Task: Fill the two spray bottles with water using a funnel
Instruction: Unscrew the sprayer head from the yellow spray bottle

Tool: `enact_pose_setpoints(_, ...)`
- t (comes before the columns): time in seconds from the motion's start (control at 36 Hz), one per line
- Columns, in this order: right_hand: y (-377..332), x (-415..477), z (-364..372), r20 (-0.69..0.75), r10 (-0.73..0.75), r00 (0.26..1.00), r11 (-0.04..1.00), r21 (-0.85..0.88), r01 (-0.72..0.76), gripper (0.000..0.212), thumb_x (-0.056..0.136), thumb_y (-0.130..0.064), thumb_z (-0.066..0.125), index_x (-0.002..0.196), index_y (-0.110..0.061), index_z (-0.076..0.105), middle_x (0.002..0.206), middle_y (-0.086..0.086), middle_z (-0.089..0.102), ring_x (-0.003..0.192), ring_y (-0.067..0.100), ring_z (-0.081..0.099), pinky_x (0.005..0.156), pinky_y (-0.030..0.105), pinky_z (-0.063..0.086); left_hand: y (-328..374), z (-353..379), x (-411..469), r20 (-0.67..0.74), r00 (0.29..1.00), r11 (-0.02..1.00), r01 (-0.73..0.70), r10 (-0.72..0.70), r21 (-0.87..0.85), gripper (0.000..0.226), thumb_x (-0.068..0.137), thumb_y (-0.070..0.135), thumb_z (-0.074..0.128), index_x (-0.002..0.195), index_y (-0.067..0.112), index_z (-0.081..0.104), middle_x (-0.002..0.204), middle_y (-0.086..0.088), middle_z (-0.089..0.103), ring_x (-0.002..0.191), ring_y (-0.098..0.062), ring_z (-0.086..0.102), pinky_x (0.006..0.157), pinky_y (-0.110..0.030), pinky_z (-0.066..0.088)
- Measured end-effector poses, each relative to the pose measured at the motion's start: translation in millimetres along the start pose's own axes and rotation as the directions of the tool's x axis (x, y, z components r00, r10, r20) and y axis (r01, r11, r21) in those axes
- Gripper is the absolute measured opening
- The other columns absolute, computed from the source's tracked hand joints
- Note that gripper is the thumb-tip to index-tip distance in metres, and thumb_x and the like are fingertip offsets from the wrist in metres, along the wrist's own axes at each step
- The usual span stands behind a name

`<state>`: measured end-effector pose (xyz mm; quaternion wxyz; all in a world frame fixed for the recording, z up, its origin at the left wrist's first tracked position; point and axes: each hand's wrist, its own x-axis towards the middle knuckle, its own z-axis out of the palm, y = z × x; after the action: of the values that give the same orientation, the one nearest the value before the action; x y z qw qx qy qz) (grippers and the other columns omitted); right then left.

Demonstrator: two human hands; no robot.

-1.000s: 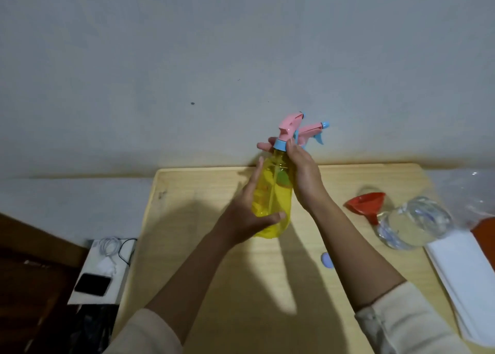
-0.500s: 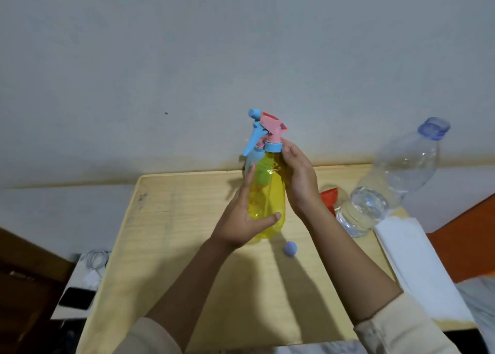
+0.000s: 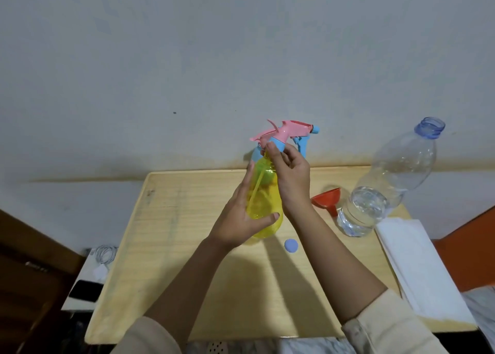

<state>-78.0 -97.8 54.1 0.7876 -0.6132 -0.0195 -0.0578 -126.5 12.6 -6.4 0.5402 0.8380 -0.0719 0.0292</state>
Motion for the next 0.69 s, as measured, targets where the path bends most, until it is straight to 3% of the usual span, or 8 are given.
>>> enact_pose_setpoints(0.06,-1,1,1,-0.018,0.009,1.000,1.000,0.009,-0.009,0.023,0.086,-0.029,0.066,0.095,-0.008,0.068,0.088,0.012,0.065,0.082,0.017,0.060,0.075,0.029,0.047,-3,-1,-2,0.007,1.000,1.000,0.010,-0.010,0.001,0.104,0.069,0.051,0.072,0.141,0.060,-0.002,0.153,0.026,0.020,0.139,0.005,0.024,0.113,-0.031,0.030)
enact_pose_setpoints(0.17,-10,10,3,-0.046,-0.032,0.998,0.999,-0.025,0.031,0.012,0.090,-0.022,0.060,0.088,-0.011,0.066,0.083,0.006,0.064,0.078,0.013,0.057,0.069,0.021,0.046,-12,-6,-7,0.000,1.000,0.998,0.024,-0.024,0.058,0.104,0.069,0.049,0.073,0.139,0.062,-0.002,0.139,0.048,0.012,0.130,0.020,0.023,0.109,-0.024,0.030)
enact_pose_setpoints(0.33,-34,32,3,-0.090,-0.096,0.991,0.995,-0.013,0.095,0.007,0.092,-0.020,0.057,0.090,-0.015,0.063,0.083,-0.005,0.066,0.083,0.008,0.061,0.083,0.029,0.048,-45,-16,-21,-0.070,0.990,0.989,0.129,-0.124,0.068,0.106,0.068,0.045,0.076,0.140,0.062,0.000,0.144,0.014,0.038,0.126,-0.008,0.045,0.105,-0.033,0.040)
enact_pose_setpoints(0.42,-47,38,1,-0.088,-0.122,0.989,0.993,-0.006,0.122,0.008,0.094,-0.021,0.055,0.090,-0.020,0.061,0.086,-0.008,0.066,0.088,0.008,0.063,0.079,0.024,0.050,-61,-20,-27,-0.128,0.973,0.980,0.197,-0.193,0.016,0.107,0.063,0.048,0.074,0.140,0.061,0.002,0.143,0.012,0.037,0.123,-0.007,0.046,0.102,-0.030,0.040)
enact_pose_setpoints(0.47,-48,38,-2,-0.070,-0.109,0.992,0.994,-0.028,0.107,0.008,0.095,-0.021,0.053,0.092,-0.020,0.060,0.088,-0.008,0.065,0.089,0.006,0.064,0.077,0.020,0.051,-70,-22,-28,-0.180,0.956,0.972,0.229,-0.233,-0.043,0.107,0.067,0.039,0.077,0.141,0.060,0.002,0.143,0.010,0.035,0.123,-0.006,0.043,0.105,-0.031,0.037)
enact_pose_setpoints(0.61,-14,29,-19,0.023,0.032,0.999,0.972,-0.236,-0.025,0.006,0.094,-0.018,0.054,0.091,-0.019,0.058,0.083,-0.004,0.060,0.078,0.011,0.059,0.075,0.028,0.050,-80,-25,-29,-0.250,0.925,0.955,0.256,-0.286,-0.147,0.100,0.068,0.042,0.071,0.136,0.067,0.002,0.153,0.008,0.027,0.136,-0.013,0.034,0.111,-0.048,0.033)
enact_pose_setpoints(0.69,33,17,-32,0.047,0.186,0.981,0.874,-0.464,-0.143,0.008,0.090,-0.018,0.058,0.083,-0.019,0.062,0.075,-0.002,0.058,0.075,0.015,0.054,0.080,0.042,0.049,-86,-24,-24,-0.273,0.919,0.956,0.252,-0.284,-0.150,0.101,0.063,0.046,0.071,0.136,0.066,0.004,0.152,0.009,0.029,0.135,-0.013,0.036,0.112,-0.048,0.033)
